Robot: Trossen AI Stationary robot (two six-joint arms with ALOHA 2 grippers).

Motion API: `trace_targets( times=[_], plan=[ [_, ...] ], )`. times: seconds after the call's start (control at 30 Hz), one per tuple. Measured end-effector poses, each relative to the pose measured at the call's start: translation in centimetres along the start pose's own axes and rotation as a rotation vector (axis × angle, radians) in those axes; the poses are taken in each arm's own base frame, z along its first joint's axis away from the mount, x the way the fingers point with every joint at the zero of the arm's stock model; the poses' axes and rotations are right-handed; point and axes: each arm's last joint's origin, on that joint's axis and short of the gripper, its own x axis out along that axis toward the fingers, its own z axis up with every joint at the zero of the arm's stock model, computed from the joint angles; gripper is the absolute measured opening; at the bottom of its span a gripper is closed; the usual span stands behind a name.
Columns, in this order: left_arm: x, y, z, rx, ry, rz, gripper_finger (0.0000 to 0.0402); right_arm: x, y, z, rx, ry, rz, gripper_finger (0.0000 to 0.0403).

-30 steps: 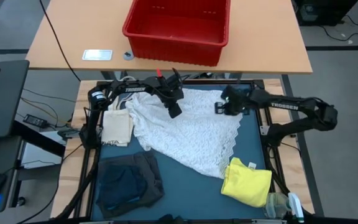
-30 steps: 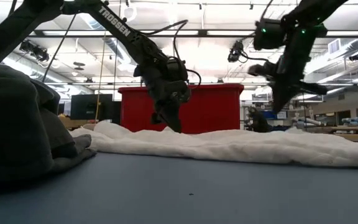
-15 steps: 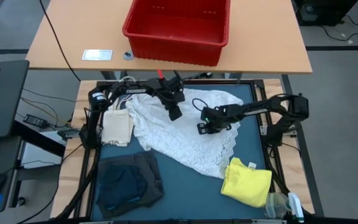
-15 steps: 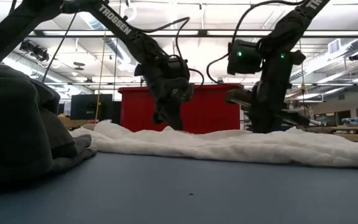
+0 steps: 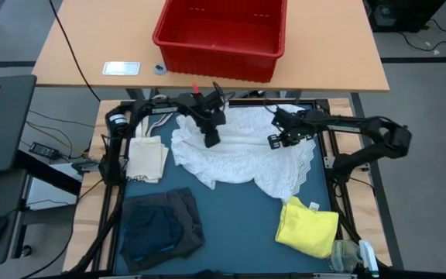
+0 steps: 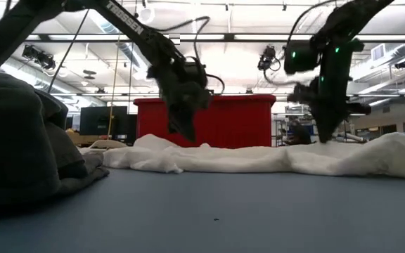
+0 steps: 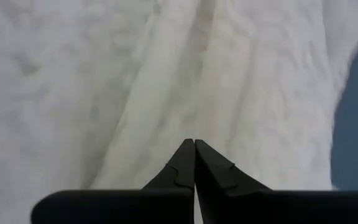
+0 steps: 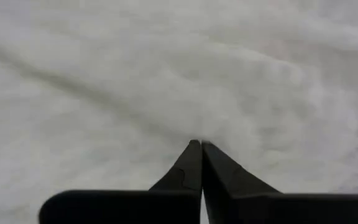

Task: Fold laundry
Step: Fold the white shirt

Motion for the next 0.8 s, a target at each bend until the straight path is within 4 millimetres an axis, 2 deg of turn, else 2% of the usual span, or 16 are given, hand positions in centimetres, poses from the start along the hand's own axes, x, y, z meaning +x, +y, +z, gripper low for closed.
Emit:
trace_targets(
  times=[0.13, 0.27, 0.4, 0.53, 0.63, 0.7, 0.8],
  plan=[
    [-3.4, 0.0, -1.3, 0.086, 0.068, -0.005, 0.0007, -2.3, 0.8, -0.7, -0.084, -0.064, 0.173, 0.0036],
    [-5.8, -0.2, -2.8, 0.118, 0.125, -0.037, 0.0007, -4.7, 1.9, -2.9, -0.195, -0.130, 0.298, 0.0078],
    [-5.2, -0.7, -6.0, 0.093, 0.160, -0.163, 0.0008, -6.2, 3.5, -6.4, -0.368, -0.151, 0.360, 0.0123],
    [-5.2, -2.7, -8.9, 0.097, 0.202, -0.192, 0.0036, -6.9, 5.2, -10.1, -0.567, -0.216, 0.398, 0.0161],
    [-5.6, -4.4, -9.4, 0.168, 0.162, -0.173, 0.0075, -6.8, 6.3, -12.3, -0.709, -0.286, 0.385, 0.0178],
    [-5.7, -5.7, -9.3, 0.258, 0.109, -0.151, 0.0106, -6.3, 6.7, -13.1, -0.763, -0.297, 0.352, 0.0183],
    [-4.4, -7.6, -10.0, 0.404, 0.101, -0.087, 0.0158, -5.4, 6.7, -13.8, -0.793, -0.198, 0.318, 0.0184]
  ],
)
